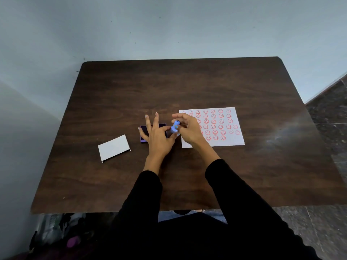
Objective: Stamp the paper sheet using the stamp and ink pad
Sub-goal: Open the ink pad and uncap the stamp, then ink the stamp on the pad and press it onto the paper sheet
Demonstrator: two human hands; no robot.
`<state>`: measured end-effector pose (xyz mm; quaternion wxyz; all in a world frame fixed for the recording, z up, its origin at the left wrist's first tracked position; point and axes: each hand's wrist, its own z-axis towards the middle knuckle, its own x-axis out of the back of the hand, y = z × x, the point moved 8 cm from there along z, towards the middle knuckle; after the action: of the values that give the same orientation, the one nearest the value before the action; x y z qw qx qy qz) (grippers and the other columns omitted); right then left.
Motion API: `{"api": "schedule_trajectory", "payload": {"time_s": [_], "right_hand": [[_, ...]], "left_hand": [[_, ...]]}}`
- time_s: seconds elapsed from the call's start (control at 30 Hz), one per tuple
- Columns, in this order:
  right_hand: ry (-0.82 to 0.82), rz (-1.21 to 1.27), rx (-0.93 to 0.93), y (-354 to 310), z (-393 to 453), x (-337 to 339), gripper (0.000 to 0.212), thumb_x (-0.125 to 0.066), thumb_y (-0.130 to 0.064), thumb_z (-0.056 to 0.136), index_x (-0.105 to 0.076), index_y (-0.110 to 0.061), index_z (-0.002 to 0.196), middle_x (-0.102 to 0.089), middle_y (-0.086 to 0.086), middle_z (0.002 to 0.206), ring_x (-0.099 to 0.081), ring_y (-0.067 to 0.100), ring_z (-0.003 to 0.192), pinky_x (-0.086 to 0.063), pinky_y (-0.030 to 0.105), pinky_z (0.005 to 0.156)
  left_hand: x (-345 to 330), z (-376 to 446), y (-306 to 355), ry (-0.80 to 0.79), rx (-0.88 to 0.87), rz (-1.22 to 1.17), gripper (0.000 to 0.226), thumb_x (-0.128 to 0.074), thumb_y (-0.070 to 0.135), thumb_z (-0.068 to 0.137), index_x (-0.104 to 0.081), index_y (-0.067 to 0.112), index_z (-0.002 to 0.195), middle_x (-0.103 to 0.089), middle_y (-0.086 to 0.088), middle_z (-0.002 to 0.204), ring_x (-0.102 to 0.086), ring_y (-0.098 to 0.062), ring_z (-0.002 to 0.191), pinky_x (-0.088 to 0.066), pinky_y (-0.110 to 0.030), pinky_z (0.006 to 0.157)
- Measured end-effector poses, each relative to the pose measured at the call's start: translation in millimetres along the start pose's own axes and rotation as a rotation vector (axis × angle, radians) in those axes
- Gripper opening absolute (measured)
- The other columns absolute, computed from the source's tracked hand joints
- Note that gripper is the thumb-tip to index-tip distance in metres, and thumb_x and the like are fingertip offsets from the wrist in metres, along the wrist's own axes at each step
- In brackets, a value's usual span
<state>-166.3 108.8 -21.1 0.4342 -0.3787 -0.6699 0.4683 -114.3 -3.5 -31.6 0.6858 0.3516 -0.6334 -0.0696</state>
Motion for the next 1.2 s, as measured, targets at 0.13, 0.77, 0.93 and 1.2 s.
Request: {"api": "schedule_trajectory", "payload": {"time_s": [0.13, 0.77, 0.93, 1.2], "right_hand": [[0.013, 0.117, -0.012, -2, 3, 2, 0.036, -0.053, 0.015, 0.081, -0.058, 0.001, 0.114, -0.063, 0.023, 0.113, -0.065, 0.024, 0.096, -0.053, 0.012, 0.067], [0.017, 1.501, -0.497, 7, 0, -26, 0.012, -0.054, 0.000, 0.089, -0.063, 0.008, 0.093, -0.068, 0.023, 0.093, -0.066, 0.033, 0.091, -0.061, 0.038, 0.068], [0.010, 1.472, -0.528, 11, 1, -35, 0.016, -0.059, -0.004, 0.087, -0.061, 0.008, 0.097, -0.072, 0.022, 0.085, -0.071, 0.032, 0.082, -0.061, 0.036, 0.067], [0.040, 1.142, -0.506, 22, 3, -42, 0.011, -0.059, -0.008, 0.088, -0.063, -0.007, 0.098, -0.066, 0.013, 0.097, -0.064, 0.025, 0.097, -0.061, 0.029, 0.068]], "left_hand": [[-3, -5, 0, 0.021, -0.025, -0.002, 0.028, -0.069, 0.042, 0.081, -0.073, 0.024, 0.102, -0.014, -0.002, 0.161, 0.012, -0.029, 0.148, 0.011, -0.060, 0.112], [4, -31, -47, 0.159, 0.200, -0.026, 0.123, -0.067, 0.067, 0.067, -0.002, 0.004, 0.150, -0.010, -0.011, 0.161, -0.002, -0.024, 0.149, -0.003, -0.042, 0.119], [7, -32, -49, 0.184, 0.163, -0.056, 0.118, -0.068, 0.063, 0.069, -0.005, 0.005, 0.150, -0.016, -0.011, 0.159, -0.014, -0.025, 0.148, -0.010, -0.038, 0.120], [8, -27, -64, 0.141, 0.228, 0.043, 0.128, -0.061, 0.077, 0.063, -0.004, 0.002, 0.150, -0.004, -0.015, 0.161, 0.000, -0.026, 0.149, -0.001, -0.037, 0.120]]}}
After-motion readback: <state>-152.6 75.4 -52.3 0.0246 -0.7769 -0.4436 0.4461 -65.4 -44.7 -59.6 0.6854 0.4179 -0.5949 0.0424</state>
